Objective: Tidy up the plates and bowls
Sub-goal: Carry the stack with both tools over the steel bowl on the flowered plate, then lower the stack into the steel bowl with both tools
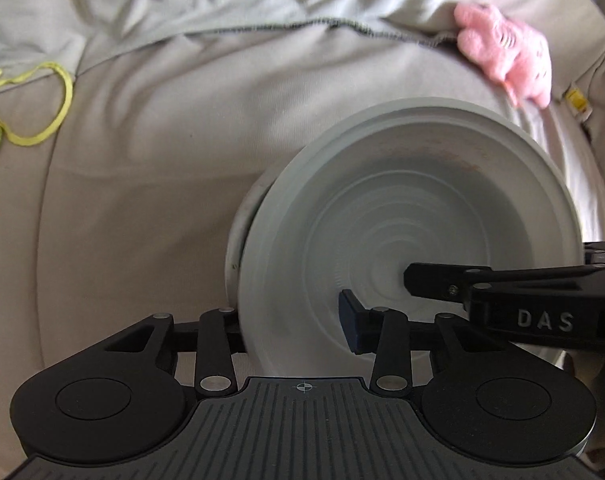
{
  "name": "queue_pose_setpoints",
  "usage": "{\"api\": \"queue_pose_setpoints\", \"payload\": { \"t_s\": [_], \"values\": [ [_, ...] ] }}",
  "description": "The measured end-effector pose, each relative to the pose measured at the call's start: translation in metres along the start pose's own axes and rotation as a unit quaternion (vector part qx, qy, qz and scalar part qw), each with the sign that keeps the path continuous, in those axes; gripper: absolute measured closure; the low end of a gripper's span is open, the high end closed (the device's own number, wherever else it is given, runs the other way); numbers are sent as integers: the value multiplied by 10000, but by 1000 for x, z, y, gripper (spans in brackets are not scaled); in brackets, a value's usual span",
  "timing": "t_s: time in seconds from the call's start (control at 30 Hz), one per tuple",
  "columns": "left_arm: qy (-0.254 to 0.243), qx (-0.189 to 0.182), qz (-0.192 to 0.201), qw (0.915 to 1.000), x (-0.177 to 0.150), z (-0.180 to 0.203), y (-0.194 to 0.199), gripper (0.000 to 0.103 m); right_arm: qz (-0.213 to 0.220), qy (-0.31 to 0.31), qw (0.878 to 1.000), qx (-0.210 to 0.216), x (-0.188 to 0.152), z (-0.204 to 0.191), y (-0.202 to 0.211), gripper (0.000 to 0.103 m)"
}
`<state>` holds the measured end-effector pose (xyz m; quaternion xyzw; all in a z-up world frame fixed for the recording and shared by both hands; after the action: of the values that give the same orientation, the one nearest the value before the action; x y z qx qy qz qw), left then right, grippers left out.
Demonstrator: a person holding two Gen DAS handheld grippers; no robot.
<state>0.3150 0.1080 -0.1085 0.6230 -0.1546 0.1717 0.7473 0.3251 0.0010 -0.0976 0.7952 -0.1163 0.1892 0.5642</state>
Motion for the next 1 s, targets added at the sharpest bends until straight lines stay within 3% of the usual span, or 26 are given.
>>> {"api": "queue_pose_setpoints", "payload": {
  "t_s": [0.07,0.57,0.7,0.77,0.87,1.0],
  "values": [
    [-35,88,4,10000,-2,-3,-1,71,-68,23,10000,23,2,1,0,52],
    [314,-51,-116,9994,2,-14,-1,81,-514,-391,9978,126,7,8,-5,55],
    [293,-149,52,9994,12,-11,17,84,-141,-10,9999,-80,19,5,19,54],
    [129,-2,227,9997,17,-8,27,84,52,207,9997,-109,24,2,31,51],
    [28,22,276,9996,20,-1,36,84,53,242,9995,-210,21,5,29,52],
    [-76,-68,163,9998,16,6,38,80,263,250,9989,-306,15,13,26,69]
  ]
}}
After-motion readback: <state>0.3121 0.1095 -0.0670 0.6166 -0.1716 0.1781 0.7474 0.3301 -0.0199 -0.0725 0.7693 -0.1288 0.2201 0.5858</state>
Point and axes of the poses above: each gripper's, at about its wrist camera, not at the fingertips, and y roughly against the way its jaws point, z to its right, x to its top, the point moved 9 cm from there along -y, roughly the way its jaws point, and after that the axes turned 8 degrees about z, right-handed, at the moved point
